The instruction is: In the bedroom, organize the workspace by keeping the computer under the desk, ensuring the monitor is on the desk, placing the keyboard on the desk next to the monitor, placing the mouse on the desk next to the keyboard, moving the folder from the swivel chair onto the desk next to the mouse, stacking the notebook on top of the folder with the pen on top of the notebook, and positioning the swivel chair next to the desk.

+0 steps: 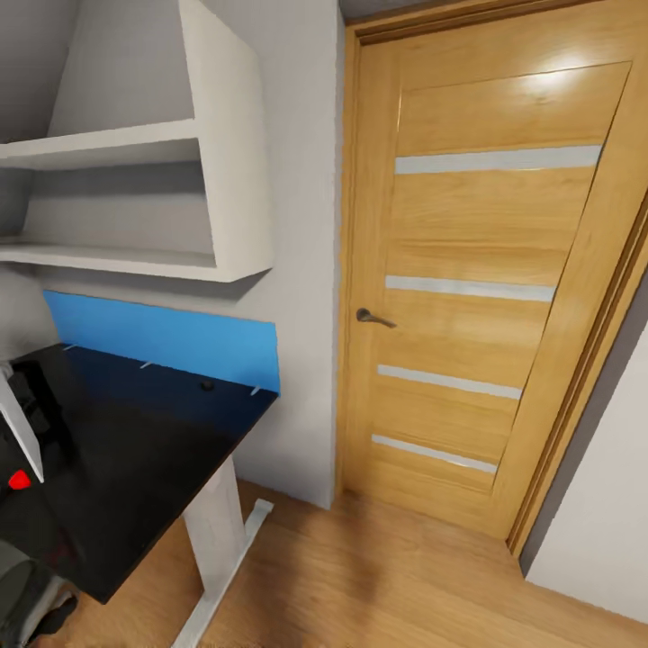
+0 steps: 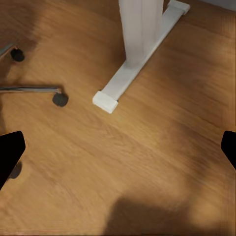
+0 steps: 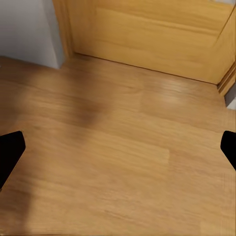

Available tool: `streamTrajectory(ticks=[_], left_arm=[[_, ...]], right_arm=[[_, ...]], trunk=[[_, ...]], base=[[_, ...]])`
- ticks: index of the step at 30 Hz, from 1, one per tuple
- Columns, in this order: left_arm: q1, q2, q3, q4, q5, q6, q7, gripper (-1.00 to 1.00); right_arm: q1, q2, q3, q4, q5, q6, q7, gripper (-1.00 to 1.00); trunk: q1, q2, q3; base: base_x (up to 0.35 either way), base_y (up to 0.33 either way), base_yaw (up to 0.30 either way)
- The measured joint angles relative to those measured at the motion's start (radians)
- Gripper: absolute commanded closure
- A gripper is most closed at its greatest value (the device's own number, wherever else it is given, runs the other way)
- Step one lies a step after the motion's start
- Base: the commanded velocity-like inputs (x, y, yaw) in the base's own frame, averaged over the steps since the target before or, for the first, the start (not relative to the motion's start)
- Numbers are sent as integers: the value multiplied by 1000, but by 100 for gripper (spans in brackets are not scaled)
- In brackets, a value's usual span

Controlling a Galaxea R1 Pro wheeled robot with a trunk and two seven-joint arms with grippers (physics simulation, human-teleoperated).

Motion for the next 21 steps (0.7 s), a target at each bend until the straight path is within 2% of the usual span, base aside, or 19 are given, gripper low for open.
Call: streamTrajectory(ticks=[6,21], left_arm=[[0,0,0,0,-1,1,0,-100],[0,0,0,0,0,1,0,-100]], right_arm=[[0,-1,4,0,1,2,0,-100],[-1,-2,5,0,1,2,0,-100]], trunk=[[0,0,0],[0,0,0]], base=[[-200,140,288],[-12,8,289]])
